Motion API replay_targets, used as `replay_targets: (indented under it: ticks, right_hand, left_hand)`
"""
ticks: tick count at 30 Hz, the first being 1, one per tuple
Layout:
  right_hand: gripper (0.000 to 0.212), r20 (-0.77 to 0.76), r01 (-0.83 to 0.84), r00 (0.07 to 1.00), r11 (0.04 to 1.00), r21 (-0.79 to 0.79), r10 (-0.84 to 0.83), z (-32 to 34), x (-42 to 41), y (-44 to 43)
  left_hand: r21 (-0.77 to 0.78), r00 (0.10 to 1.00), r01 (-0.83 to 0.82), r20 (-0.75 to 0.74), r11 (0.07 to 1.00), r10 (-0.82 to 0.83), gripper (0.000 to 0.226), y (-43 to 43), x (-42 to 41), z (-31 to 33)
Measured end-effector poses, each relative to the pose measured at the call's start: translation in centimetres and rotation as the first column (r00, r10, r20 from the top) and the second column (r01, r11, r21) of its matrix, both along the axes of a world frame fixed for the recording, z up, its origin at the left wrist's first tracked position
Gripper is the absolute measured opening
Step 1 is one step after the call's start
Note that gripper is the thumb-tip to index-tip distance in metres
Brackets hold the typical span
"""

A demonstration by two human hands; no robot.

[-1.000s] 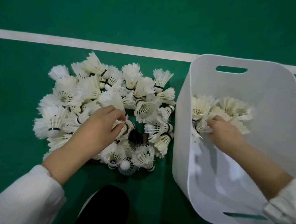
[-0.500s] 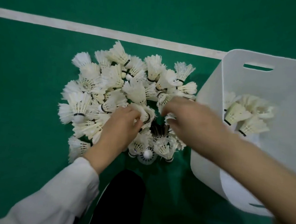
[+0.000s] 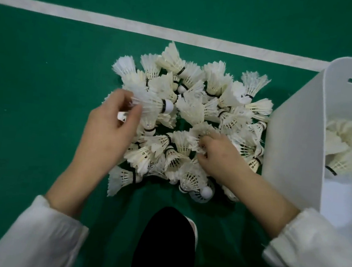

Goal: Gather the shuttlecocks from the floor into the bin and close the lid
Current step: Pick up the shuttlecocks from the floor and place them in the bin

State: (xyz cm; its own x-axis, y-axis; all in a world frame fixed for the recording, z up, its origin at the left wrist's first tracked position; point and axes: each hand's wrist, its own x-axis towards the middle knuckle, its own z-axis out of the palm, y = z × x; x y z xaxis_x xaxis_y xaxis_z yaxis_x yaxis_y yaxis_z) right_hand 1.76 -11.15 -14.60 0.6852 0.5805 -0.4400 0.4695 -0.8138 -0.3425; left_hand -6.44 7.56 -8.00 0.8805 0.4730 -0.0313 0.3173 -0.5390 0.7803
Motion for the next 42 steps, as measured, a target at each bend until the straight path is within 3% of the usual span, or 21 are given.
replay_targets:
  ticks: [6,8,11,15,19,22,25,29,34,38,42]
  right_hand:
    - [0.018,0.108,0.086,0.989,0.982,0.167,-0.105,2.6,0.6,0.6]
    - [0.02,0.143,0.139,0.974,0.965,0.222,-0.173,3.5,0.8,0.8]
    - [0.022,0.139,0.187,0.963,0.943,0.274,-0.231,4.1,1.0,0.9]
    - [0.022,0.093,0.233,0.957,0.92,0.314,-0.274,4.3,1.1,0.8]
    - [0.021,0.068,0.23,0.961,0.915,0.332,-0.266,4.0,1.1,0.8]
    - [0.02,0.068,0.222,0.963,0.912,0.346,-0.261,3.9,1.2,0.8]
    - [0.018,0.061,0.229,0.96,0.893,0.388,-0.273,4.2,1.2,0.9]
    - [0.013,0.034,0.245,0.956,0.854,0.459,-0.293,5.2,1.3,0.8]
    - [0.016,-0.039,0.348,0.92,0.769,0.536,-0.389,8.4,3.4,-0.2]
    - [0.012,0.054,0.346,0.887,0.737,0.58,-0.459,13.2,6.3,-3.7]
    - [0.004,0.102,0.368,0.874,0.782,0.503,-0.476,17.0,8.2,-10.3]
  left_hand:
    - [0.003,0.995,-0.075,0.068,0.997,0.075,0.004,2.8,0.1,-0.2]
    - [0.075,0.993,-0.088,0.084,0.993,0.082,0.005,3.0,0.2,-0.2]
    - [0.221,0.995,-0.074,0.076,0.972,0.058,0.022,2.8,0.2,0.1]
    - [0.241,0.996,-0.078,0.069,0.967,0.064,0.035,2.3,0.3,0.7]
    - [0.305,0.99,0.009,-0.135,0.952,0.034,0.032,2.0,0.4,-0.8]
    - [0.293,0.897,0.136,-0.442,0.946,0.008,0.036,1.8,0.5,-2.7]
    - [0.332,0.836,0.175,-0.548,0.927,0.039,0.03,1.7,0.7,-4.0]
    - [0.389,0.902,0.103,-0.424,0.915,0.079,0.025,1.4,0.8,-2.9]
    - [0.293,0.971,0.106,-0.236,0.95,-0.035,0.02,0.0,2.4,1.8]
    - [0.19,0.973,0.215,-0.128,0.958,-0.193,0.019,-3.8,4.6,5.1]
    - [0.23,0.932,0.363,-0.097,0.903,-0.35,0.016,-8.6,6.6,6.5]
